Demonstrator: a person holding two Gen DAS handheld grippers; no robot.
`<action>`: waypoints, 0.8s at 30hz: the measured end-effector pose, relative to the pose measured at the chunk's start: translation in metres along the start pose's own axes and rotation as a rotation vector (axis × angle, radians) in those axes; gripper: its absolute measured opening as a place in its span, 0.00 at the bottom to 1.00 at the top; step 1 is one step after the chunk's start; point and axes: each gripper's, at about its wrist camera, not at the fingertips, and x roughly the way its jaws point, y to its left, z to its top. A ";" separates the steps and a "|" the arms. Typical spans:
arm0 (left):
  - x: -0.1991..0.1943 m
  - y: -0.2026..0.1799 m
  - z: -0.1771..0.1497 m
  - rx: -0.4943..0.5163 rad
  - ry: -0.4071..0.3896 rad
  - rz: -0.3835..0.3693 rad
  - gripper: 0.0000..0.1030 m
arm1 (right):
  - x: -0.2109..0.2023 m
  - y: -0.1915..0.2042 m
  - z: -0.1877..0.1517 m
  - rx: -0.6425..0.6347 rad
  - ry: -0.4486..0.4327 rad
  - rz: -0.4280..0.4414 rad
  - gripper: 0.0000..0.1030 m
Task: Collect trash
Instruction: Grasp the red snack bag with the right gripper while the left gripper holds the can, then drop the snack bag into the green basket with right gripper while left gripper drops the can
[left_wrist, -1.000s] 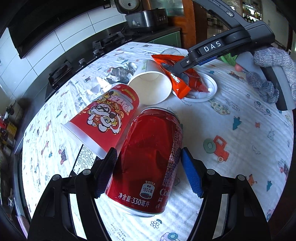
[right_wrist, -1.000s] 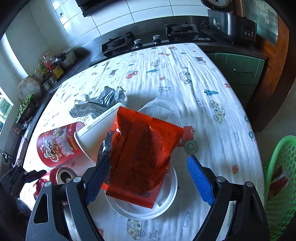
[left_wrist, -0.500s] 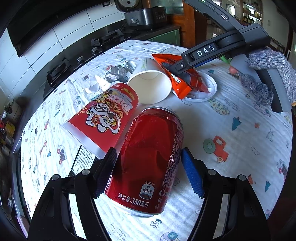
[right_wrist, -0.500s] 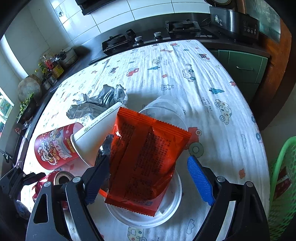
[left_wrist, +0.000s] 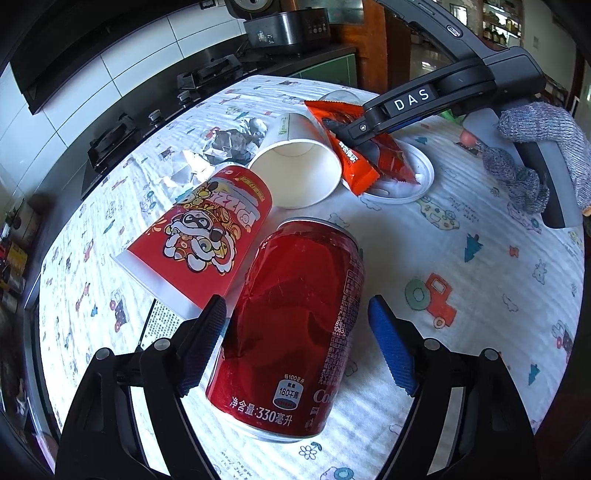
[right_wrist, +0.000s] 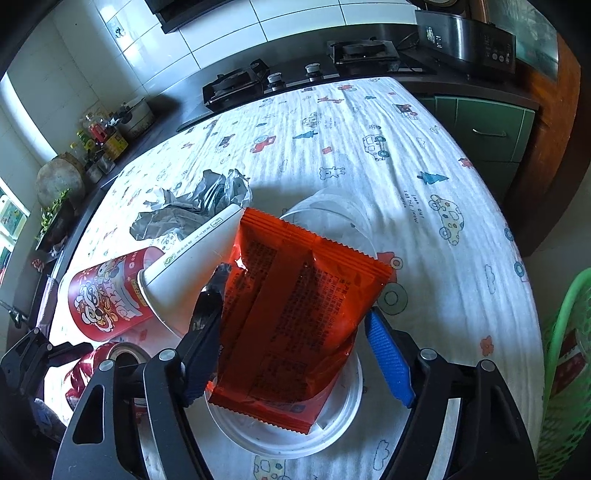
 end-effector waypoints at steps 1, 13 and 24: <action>0.001 0.000 0.000 0.001 0.002 0.003 0.76 | -0.001 0.000 0.000 0.000 -0.003 0.001 0.69; 0.007 0.002 0.000 -0.015 0.024 0.008 0.70 | -0.014 0.005 -0.004 -0.017 -0.035 -0.003 0.62; -0.005 -0.002 0.001 -0.027 -0.014 0.000 0.69 | -0.047 0.003 -0.014 -0.005 -0.097 -0.005 0.62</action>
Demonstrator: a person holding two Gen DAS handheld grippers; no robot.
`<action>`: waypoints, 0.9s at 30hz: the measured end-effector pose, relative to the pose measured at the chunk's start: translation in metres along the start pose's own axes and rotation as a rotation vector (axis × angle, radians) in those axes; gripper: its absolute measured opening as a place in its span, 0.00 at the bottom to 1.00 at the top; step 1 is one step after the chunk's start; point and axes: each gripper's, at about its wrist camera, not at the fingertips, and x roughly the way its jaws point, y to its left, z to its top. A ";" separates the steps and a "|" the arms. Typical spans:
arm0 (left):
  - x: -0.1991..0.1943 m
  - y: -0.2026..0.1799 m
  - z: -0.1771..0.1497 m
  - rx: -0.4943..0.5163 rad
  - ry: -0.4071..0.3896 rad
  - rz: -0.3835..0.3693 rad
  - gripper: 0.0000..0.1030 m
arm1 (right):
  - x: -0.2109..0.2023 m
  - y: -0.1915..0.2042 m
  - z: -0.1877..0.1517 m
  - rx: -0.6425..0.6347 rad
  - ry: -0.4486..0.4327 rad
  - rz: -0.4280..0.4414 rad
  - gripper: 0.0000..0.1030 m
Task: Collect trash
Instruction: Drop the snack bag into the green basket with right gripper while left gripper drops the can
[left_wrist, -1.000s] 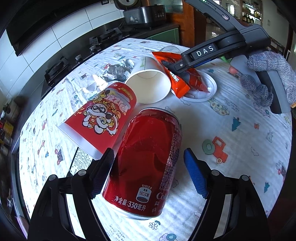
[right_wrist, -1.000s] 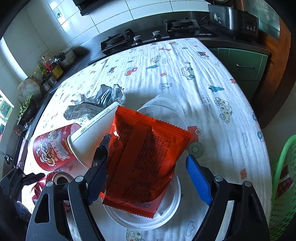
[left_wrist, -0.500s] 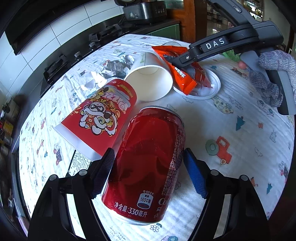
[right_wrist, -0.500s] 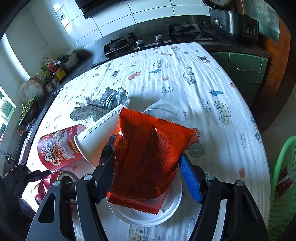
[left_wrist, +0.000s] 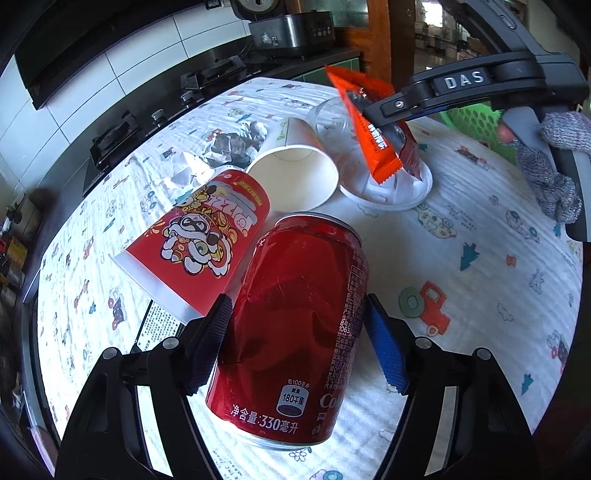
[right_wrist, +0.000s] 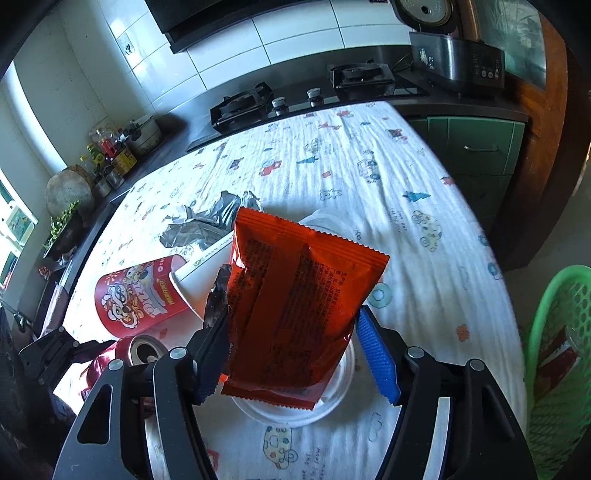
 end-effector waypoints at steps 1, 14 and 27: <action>-0.001 -0.001 0.001 -0.001 -0.003 0.000 0.69 | -0.006 -0.001 -0.001 -0.001 -0.010 -0.004 0.62; -0.023 -0.026 0.016 -0.024 -0.065 -0.059 0.69 | -0.090 -0.063 -0.024 0.068 -0.123 -0.119 0.62; -0.038 -0.071 0.059 -0.002 -0.144 -0.132 0.69 | -0.153 -0.195 -0.069 0.219 -0.134 -0.382 0.62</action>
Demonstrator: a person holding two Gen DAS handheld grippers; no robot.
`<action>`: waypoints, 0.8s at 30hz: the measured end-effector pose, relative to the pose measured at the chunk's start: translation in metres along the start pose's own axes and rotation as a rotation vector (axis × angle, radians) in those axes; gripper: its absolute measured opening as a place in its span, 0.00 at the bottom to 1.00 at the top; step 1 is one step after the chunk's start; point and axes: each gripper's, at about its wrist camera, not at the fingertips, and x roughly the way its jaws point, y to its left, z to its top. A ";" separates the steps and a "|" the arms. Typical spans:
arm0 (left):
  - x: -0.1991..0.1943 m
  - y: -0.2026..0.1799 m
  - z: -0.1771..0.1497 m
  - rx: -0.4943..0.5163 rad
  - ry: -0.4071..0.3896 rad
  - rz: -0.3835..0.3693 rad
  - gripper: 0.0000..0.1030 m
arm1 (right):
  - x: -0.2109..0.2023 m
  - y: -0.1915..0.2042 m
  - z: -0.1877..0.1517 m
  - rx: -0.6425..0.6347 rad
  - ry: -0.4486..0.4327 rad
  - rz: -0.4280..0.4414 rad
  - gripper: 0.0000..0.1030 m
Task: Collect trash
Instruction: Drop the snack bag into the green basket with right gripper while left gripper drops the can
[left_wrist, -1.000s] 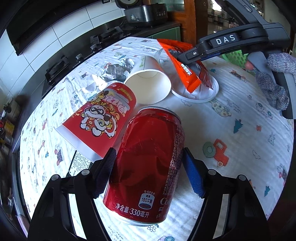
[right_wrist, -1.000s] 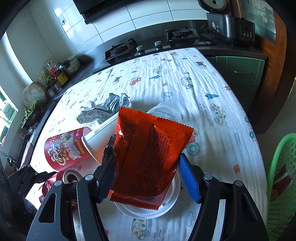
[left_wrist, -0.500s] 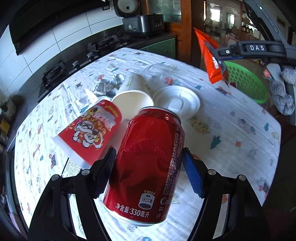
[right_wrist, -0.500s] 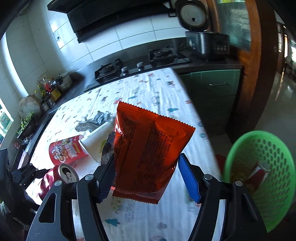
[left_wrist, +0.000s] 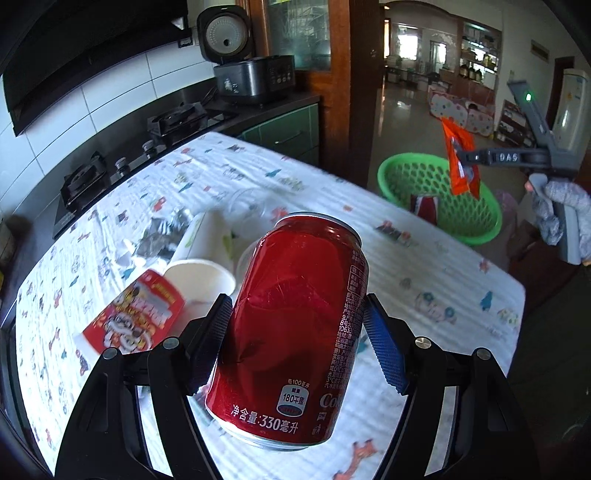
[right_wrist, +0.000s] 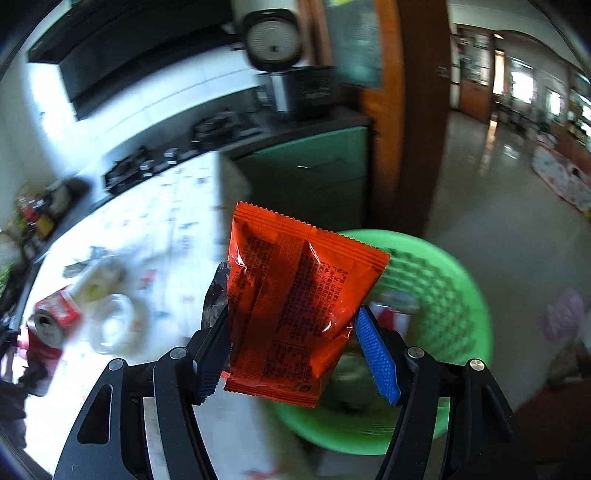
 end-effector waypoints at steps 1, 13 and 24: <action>0.001 -0.005 0.005 0.003 -0.005 -0.005 0.69 | 0.002 -0.010 -0.001 0.008 0.004 -0.018 0.62; 0.019 -0.047 0.046 0.030 -0.016 -0.061 0.69 | 0.035 -0.078 -0.017 0.104 0.051 -0.095 0.64; 0.034 -0.084 0.081 0.070 -0.026 -0.097 0.69 | 0.033 -0.085 -0.016 0.110 0.026 -0.061 0.75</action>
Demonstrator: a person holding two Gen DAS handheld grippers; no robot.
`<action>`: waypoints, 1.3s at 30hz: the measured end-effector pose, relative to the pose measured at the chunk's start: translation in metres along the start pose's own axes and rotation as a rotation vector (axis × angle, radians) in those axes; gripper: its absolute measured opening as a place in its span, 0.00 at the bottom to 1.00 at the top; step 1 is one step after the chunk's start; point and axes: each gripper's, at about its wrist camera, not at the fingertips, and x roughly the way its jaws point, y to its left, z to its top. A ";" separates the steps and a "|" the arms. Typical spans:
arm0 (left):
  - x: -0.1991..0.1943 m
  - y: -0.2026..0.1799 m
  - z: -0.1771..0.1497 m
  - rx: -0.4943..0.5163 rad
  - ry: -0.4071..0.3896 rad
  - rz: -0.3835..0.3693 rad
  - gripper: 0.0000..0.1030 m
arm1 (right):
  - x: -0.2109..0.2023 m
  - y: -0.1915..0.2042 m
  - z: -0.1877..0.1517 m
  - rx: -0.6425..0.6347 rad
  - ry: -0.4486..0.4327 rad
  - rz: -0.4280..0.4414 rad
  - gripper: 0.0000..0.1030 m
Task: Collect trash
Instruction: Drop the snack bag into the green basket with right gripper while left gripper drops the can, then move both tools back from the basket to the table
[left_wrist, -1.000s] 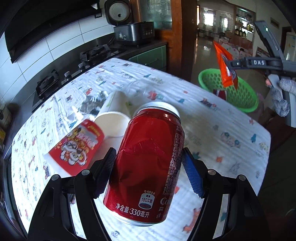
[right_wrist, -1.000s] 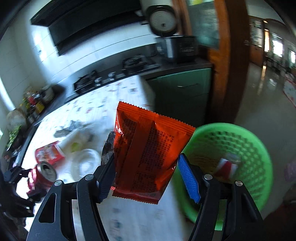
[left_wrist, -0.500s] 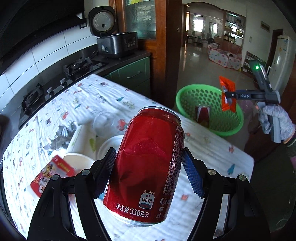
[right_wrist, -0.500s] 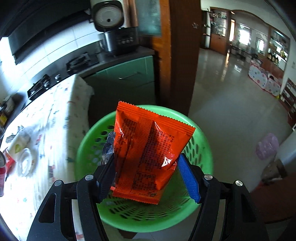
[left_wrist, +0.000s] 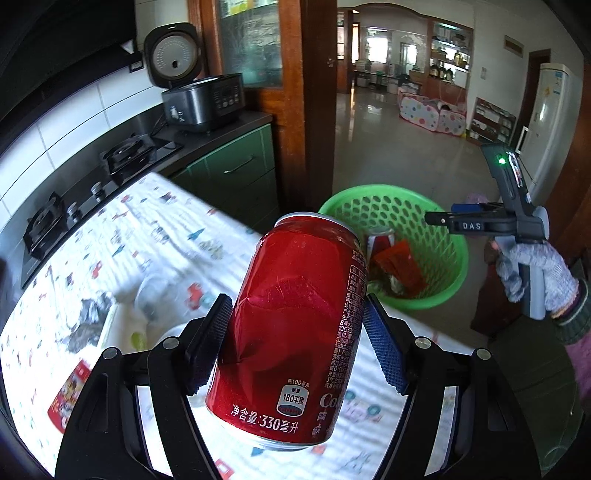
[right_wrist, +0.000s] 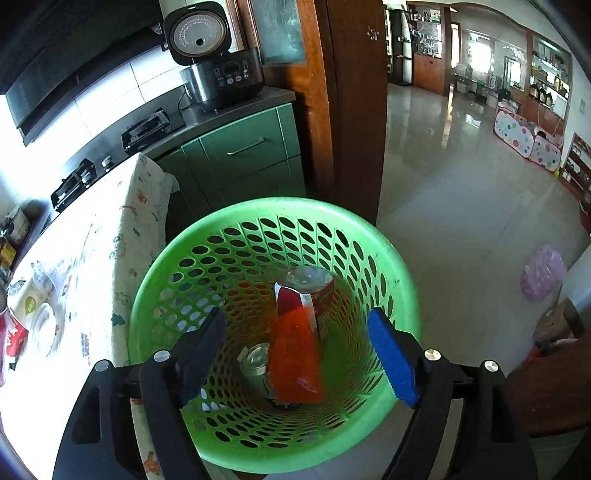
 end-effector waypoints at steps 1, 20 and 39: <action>0.004 -0.003 0.003 0.004 0.003 -0.004 0.69 | -0.003 0.000 0.000 -0.001 -0.005 0.006 0.76; 0.113 -0.072 0.068 0.008 0.091 -0.098 0.70 | -0.080 -0.007 -0.028 -0.058 -0.135 0.024 0.80; 0.060 -0.040 0.043 -0.055 -0.012 -0.062 0.80 | -0.093 0.016 -0.041 -0.082 -0.126 0.048 0.80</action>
